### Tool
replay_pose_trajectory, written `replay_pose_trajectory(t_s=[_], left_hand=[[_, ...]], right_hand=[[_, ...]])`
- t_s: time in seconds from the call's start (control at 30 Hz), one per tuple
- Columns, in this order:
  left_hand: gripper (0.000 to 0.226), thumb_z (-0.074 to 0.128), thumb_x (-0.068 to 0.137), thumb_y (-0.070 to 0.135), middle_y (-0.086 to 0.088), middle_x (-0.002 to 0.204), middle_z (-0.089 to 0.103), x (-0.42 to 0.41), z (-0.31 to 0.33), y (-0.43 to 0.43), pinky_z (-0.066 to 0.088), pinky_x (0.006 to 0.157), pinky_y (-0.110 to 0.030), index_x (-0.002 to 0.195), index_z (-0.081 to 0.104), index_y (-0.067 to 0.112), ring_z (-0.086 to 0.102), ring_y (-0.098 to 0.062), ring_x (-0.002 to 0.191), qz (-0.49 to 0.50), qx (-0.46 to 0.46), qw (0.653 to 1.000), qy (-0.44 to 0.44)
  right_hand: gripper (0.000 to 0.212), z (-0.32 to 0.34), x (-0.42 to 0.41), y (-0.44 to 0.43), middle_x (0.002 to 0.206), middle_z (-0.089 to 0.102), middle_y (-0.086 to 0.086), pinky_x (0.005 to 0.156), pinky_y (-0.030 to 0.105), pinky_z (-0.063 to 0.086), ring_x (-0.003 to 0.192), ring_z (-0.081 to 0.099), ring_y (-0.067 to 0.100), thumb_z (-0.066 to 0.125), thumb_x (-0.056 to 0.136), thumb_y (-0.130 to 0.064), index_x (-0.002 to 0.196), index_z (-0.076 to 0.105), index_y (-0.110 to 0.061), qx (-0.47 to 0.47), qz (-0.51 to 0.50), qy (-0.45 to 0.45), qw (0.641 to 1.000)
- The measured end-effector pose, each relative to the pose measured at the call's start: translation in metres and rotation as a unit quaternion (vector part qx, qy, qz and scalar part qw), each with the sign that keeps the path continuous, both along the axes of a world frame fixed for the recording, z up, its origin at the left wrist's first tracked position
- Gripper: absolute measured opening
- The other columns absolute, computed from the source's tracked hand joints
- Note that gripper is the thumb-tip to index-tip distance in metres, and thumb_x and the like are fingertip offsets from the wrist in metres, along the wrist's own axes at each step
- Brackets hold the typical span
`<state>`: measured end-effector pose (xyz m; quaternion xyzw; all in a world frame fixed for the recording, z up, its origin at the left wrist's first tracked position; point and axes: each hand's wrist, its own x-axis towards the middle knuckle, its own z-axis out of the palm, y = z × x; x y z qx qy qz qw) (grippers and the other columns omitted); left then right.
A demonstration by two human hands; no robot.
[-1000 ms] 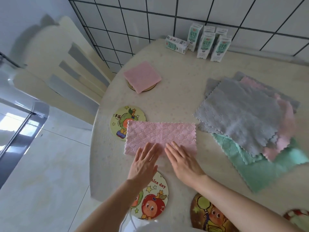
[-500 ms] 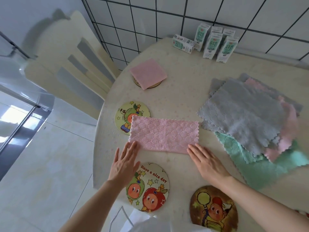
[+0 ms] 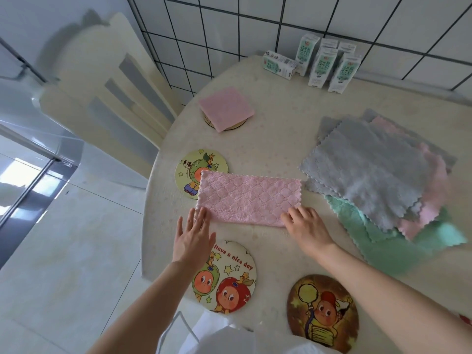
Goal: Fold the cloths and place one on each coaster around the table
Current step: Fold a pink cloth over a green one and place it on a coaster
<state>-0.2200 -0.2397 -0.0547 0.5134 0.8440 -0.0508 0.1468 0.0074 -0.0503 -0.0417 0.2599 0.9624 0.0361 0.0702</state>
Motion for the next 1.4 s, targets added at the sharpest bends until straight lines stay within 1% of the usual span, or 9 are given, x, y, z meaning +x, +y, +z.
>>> replay_pose_trajectory(t_s=[0.2, 0.4, 0.6, 0.8, 0.87, 0.97, 1.07, 1.23, 1.4], left_hand=[[0.067, 0.025, 0.098, 0.048, -0.005, 0.158, -0.006, 0.012, 0.003, 0.01, -0.015, 0.112, -0.045, 0.152, 0.001, 0.015, -0.015, -0.025, 0.143, 0.021, -0.018, 1.0, 0.009], [0.065, 0.033, 0.098, 0.042, -0.005, 0.157, -0.008, 0.042, 0.006, 0.018, -0.01, 0.116, -0.045, 0.151, 0.0, 0.022, -0.01, -0.026, 0.145, -0.081, 0.026, 0.996, -0.024], [0.069, 0.075, 0.076, 0.028, -0.006, 0.143, 0.048, 0.077, 0.001, 0.016, 0.031, 0.112, -0.044, 0.137, 0.048, 0.012, 0.04, -0.024, 0.135, -0.178, 0.128, 0.973, -0.072], [0.061, 0.081, 0.07, 0.026, -0.004, 0.129, 0.061, 0.08, -0.002, -0.007, 0.041, 0.105, -0.04, 0.126, 0.061, 0.015, 0.055, -0.022, 0.122, -0.253, 0.161, 0.948, -0.109], [0.055, 0.078, 0.074, 0.024, -0.004, 0.13, 0.06, 0.079, -0.002, -0.015, 0.043, 0.104, -0.041, 0.126, 0.061, 0.015, 0.055, -0.022, 0.123, -0.272, 0.175, 0.935, -0.145], [0.043, 0.058, 0.089, 0.026, -0.003, 0.137, 0.054, 0.076, 0.0, -0.026, 0.038, 0.109, -0.037, 0.131, 0.056, 0.016, 0.049, -0.019, 0.129, -0.292, 0.187, 0.924, -0.162], [0.042, 0.045, 0.093, 0.028, -0.002, 0.14, 0.051, 0.072, 0.003, -0.039, 0.035, 0.111, -0.036, 0.133, 0.054, 0.019, 0.045, -0.019, 0.132, -0.294, 0.189, 0.925, -0.152], [0.045, 0.045, 0.096, 0.033, 0.001, 0.141, 0.05, 0.064, 0.004, -0.059, 0.039, 0.109, -0.034, 0.139, 0.047, 0.019, 0.044, -0.017, 0.133, -0.239, 0.168, 0.938, -0.185], [0.043, 0.041, 0.091, 0.029, 0.001, 0.129, 0.061, 0.063, 0.013, -0.06, 0.049, 0.097, -0.03, 0.131, 0.057, 0.019, 0.059, -0.015, 0.116, -0.125, 0.192, 0.939, -0.258]], right_hand=[[0.027, 0.007, 0.012, 0.006, 0.076, 0.062, 0.008, 0.051, 0.033, 0.047, 0.066, 0.06, 0.028, 0.057, 0.06, 0.007, 0.081, 0.065, -0.009, -0.011, 0.051, 0.054, 0.997], [0.035, 0.019, 0.02, -0.026, 0.091, 0.068, 0.005, 0.065, 0.031, 0.055, 0.078, 0.065, 0.021, 0.068, 0.066, 0.009, 0.097, 0.067, -0.009, -0.119, 0.033, 0.1, 0.987], [0.021, 0.041, 0.022, -0.075, 0.091, 0.064, -0.002, 0.075, 0.03, 0.051, 0.085, 0.061, 0.016, 0.051, 0.084, -0.008, 0.097, 0.065, -0.015, -0.221, 0.052, 0.151, 0.962], [0.028, 0.052, 0.033, -0.075, 0.102, 0.067, 0.001, 0.085, 0.021, 0.049, 0.096, 0.061, 0.013, 0.042, 0.093, -0.016, 0.108, 0.064, -0.011, -0.268, 0.05, 0.127, 0.954], [0.034, 0.048, 0.035, -0.067, 0.117, 0.064, 0.003, 0.091, 0.021, 0.046, 0.109, 0.058, 0.015, 0.05, 0.089, -0.003, 0.121, 0.059, -0.01, -0.248, 0.062, 0.106, 0.961], [0.076, 0.037, 0.035, -0.058, 0.149, 0.036, 0.006, 0.108, 0.031, 0.035, 0.136, 0.036, 0.021, 0.054, 0.077, 0.017, 0.143, 0.034, -0.013, -0.228, 0.122, 0.019, 0.966], [0.1, 0.024, 0.032, -0.048, 0.157, 0.016, 0.004, 0.114, 0.036, 0.028, 0.144, 0.019, 0.02, 0.059, 0.067, 0.02, 0.15, 0.015, -0.016, -0.195, 0.217, -0.073, 0.954], [0.093, 0.005, 0.027, -0.041, 0.149, 0.038, 0.005, 0.096, 0.037, 0.049, 0.135, 0.04, 0.023, 0.068, 0.063, 0.016, 0.143, 0.033, -0.014, -0.19, 0.244, -0.077, 0.948], [0.067, 0.006, 0.018, -0.032, 0.141, 0.046, 0.003, 0.101, 0.034, 0.046, 0.129, 0.044, 0.018, 0.06, 0.078, 0.008, 0.138, 0.042, -0.014, -0.244, 0.242, -0.024, 0.939]])
